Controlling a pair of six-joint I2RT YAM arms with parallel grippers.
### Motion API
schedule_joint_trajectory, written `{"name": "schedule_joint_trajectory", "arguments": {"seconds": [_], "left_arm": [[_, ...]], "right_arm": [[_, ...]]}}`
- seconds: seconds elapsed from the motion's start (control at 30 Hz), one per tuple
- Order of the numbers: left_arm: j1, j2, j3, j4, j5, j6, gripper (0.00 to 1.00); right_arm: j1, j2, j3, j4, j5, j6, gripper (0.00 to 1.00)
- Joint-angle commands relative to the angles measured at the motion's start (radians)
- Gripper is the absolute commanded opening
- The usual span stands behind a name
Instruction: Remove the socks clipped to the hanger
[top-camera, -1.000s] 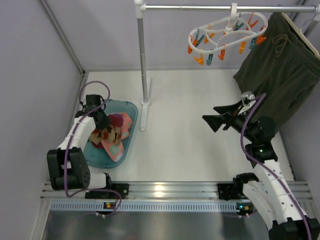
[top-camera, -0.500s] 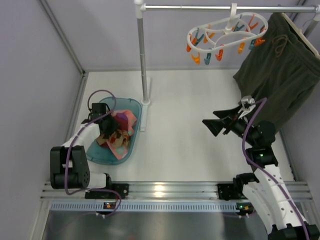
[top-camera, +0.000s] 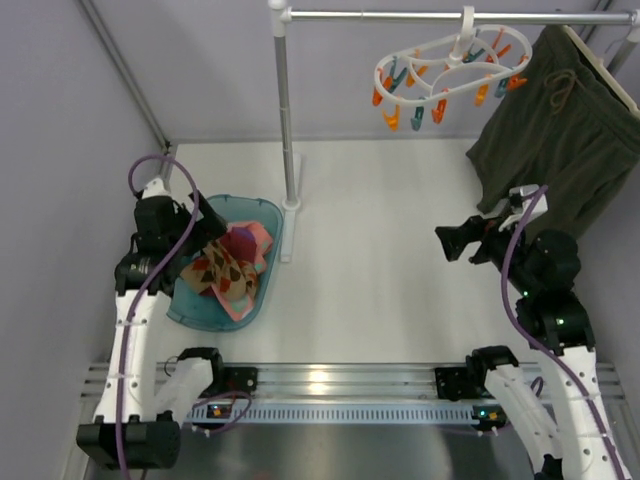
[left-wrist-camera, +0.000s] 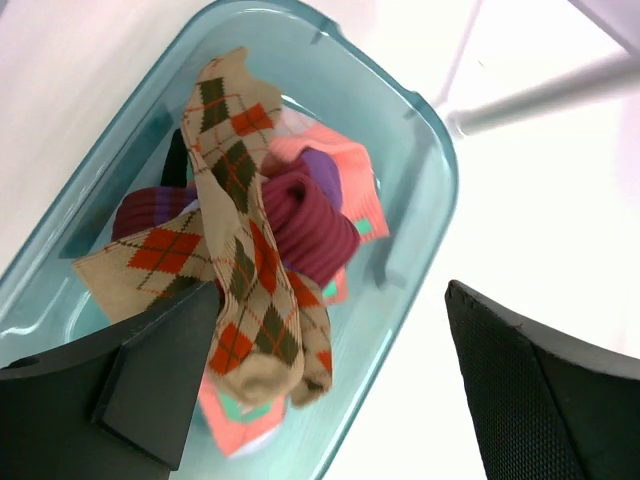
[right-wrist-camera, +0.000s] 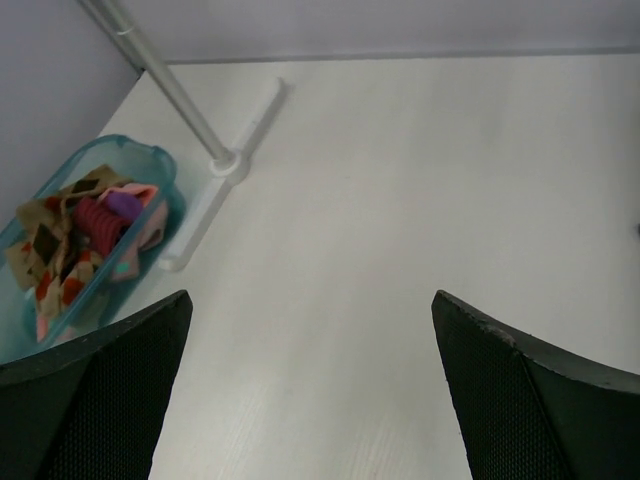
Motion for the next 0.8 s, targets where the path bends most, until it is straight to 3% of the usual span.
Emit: {"name": "schedule_joint_trajectory", "arguments": {"seconds": [0.0,0.1,0.33,0.57,0.77], "left_arm": [[0.001,-0.107,0.087,-0.164,0.136,0.172,0.99],[-0.002,-0.250,0.121,-0.225,0.126,0.249,0.99],[-0.138,-0.546,0.069,-0.275,0.140,0.312,0.99],[-0.213,-0.620,0.144,-0.352,0.022,0.314,0.99],[-0.226,-0.625,0.137,-0.347,0.014,0.311,0.99]], "right_arm": [[0.001,-0.066,0.101,-0.192,0.181,-0.062,0.99],[0.001,-0.113,0.164,-0.284,0.211,-0.094,1.00],[0.019,-0.205,0.287,-0.487,0.373,-0.179,1.00],[0.033,-0.313,0.275,-0.527,0.362,-0.182,0.99],[0.033,-0.319,0.270,-0.527,0.364,-0.182,0.99]]}}
